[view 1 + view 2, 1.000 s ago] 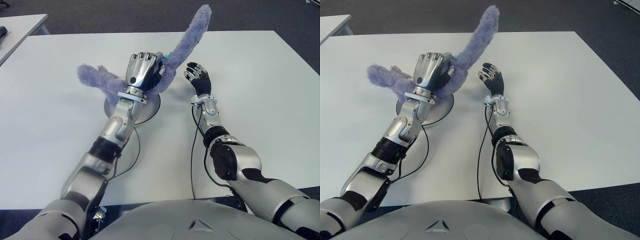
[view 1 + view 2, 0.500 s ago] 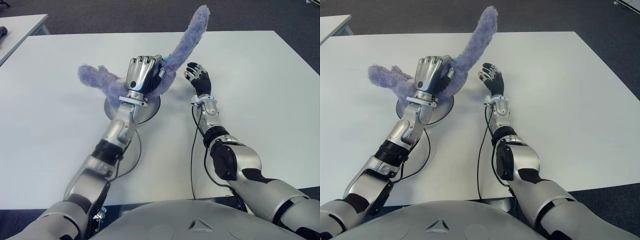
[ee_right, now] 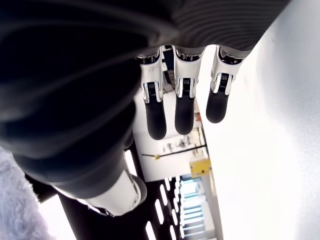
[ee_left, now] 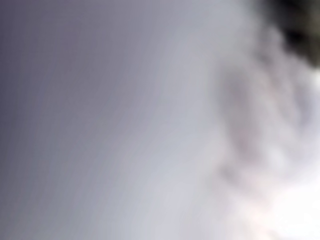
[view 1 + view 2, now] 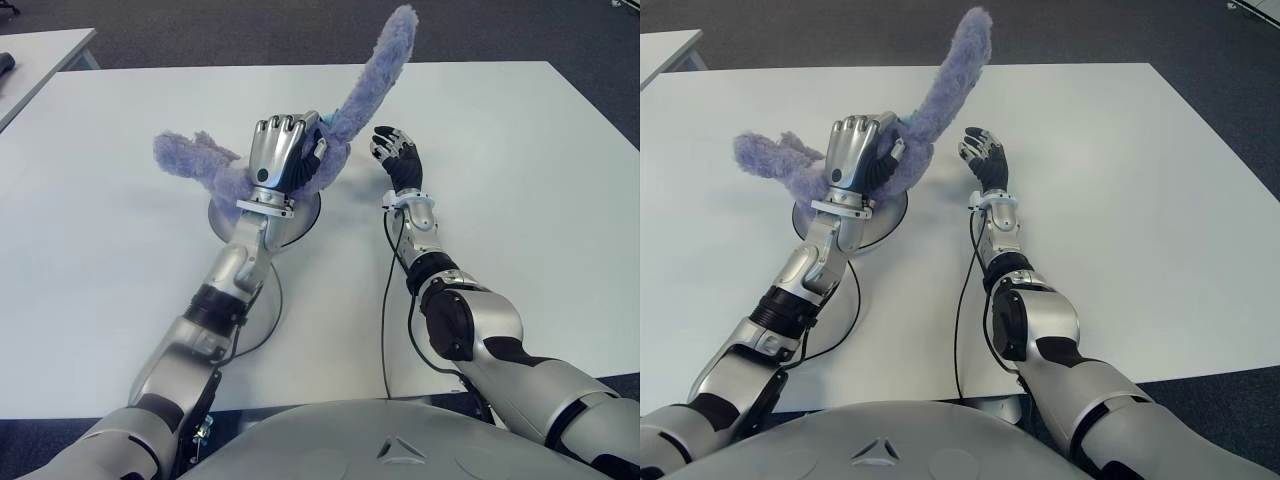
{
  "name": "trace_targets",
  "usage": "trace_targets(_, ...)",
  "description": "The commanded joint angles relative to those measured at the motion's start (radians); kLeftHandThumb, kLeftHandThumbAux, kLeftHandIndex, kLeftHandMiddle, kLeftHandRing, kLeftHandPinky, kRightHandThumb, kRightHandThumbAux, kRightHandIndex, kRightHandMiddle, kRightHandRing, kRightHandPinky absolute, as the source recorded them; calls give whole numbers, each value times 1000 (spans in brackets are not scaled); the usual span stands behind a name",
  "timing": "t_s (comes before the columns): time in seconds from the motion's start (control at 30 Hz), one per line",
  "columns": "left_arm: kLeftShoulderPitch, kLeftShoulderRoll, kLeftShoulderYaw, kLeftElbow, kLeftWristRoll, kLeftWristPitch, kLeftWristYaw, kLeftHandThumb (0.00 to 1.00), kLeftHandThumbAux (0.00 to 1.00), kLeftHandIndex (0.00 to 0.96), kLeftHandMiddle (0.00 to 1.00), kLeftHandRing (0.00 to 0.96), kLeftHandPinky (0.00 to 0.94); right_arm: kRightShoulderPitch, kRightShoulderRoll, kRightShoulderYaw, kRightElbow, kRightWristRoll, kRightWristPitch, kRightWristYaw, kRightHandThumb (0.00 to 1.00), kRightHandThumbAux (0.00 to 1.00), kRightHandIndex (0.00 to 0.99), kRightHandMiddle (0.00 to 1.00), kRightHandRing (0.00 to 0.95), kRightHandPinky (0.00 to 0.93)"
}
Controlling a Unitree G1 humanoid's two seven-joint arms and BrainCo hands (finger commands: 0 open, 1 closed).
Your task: Put the doll into the plate.
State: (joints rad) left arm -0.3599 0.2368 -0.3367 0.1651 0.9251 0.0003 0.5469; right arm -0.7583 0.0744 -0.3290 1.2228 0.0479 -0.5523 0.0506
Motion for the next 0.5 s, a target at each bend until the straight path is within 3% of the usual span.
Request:
trace_targets(0.03, 96, -8, -16, -14, 47, 61, 33, 683, 705, 424, 693, 697, 682, 238, 85, -45, 125, 47, 72, -11, 489, 868, 288, 216, 180, 180)
trace_targets(0.1, 104, -9, -18, -25, 57, 68, 37, 682, 706, 422, 677, 686, 686, 238, 86, -49, 125, 50, 73, -12, 489, 867, 284, 214, 178, 176)
trace_targets(0.13, 108, -9, -19, -31, 63, 73, 39, 468, 604, 403, 663, 678, 687, 238, 87, -50, 125, 51, 73, -13, 489, 865, 281, 212, 177, 179)
trace_targets(0.2, 120, -12, -20, -48, 82, 89, 47, 252, 505, 371, 634, 661, 686, 238, 93, -51, 124, 53, 64, -17, 485, 862, 278, 209, 173, 174)
trace_targets(0.23, 124, -13, -21, -55, 90, 96, 50, 205, 471, 347, 598, 640, 680, 238, 95, -51, 124, 53, 59, -19, 479, 861, 278, 204, 166, 163)
trace_targets(0.5, 162, -21, -23, -109, 124, 131, 46, 130, 400, 281, 444, 551, 622, 242, 87, -35, 123, 36, 44, -9, 469, 870, 289, 206, 157, 138)
